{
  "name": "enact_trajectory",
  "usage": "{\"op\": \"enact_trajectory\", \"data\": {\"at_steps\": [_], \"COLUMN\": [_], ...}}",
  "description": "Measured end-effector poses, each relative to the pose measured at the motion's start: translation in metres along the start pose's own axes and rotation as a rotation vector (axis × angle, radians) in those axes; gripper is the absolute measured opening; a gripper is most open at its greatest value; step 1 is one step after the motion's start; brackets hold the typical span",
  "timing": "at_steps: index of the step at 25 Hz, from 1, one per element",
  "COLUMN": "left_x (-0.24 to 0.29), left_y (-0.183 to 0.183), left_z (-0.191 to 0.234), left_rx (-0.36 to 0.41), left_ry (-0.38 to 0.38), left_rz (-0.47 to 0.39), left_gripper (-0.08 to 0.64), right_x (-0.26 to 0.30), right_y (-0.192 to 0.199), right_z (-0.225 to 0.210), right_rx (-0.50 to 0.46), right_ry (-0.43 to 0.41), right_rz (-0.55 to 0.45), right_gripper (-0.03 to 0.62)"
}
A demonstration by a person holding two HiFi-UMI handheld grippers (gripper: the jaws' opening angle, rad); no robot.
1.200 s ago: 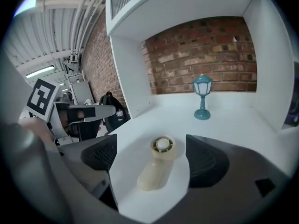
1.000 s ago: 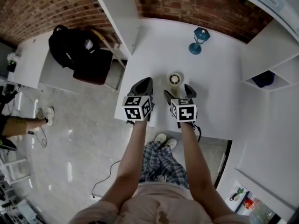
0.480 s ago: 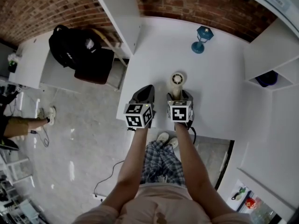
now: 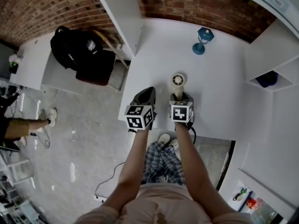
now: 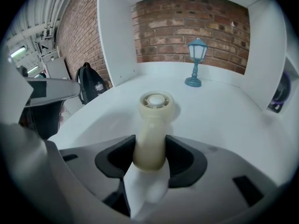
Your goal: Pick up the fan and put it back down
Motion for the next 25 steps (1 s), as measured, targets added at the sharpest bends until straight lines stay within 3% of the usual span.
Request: {"op": "enact_trajectory", "data": {"at_steps": [16, 25], "left_x": [-0.004, -0.011], "left_y": [-0.005, -0.023], "left_z": [-0.001, -0.012], "left_rx": [0.001, 0.035], "left_ry": [0.007, 0.021], "left_rz": [-0.009, -0.05], "left_gripper": [0.029, 0.028], "right_x": [-0.019, -0.061], "right_y": [-0.008, -0.031], "right_z": [-0.003, -0.017], "right_rx": [0.009, 0.042], "right_ry": [-0.034, -0.035], "right_rz": [-0.101, -0.269], "right_gripper": [0.202, 0.202]}}
Point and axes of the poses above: the fingertips, and each gripper's own axes: x forward along the fingers, z to its left, y out of its underside, the point moved 8 cm from there along -x, backward along the fingers, and after that the axes turned 3 degrees about x, right-handed, at the moved point
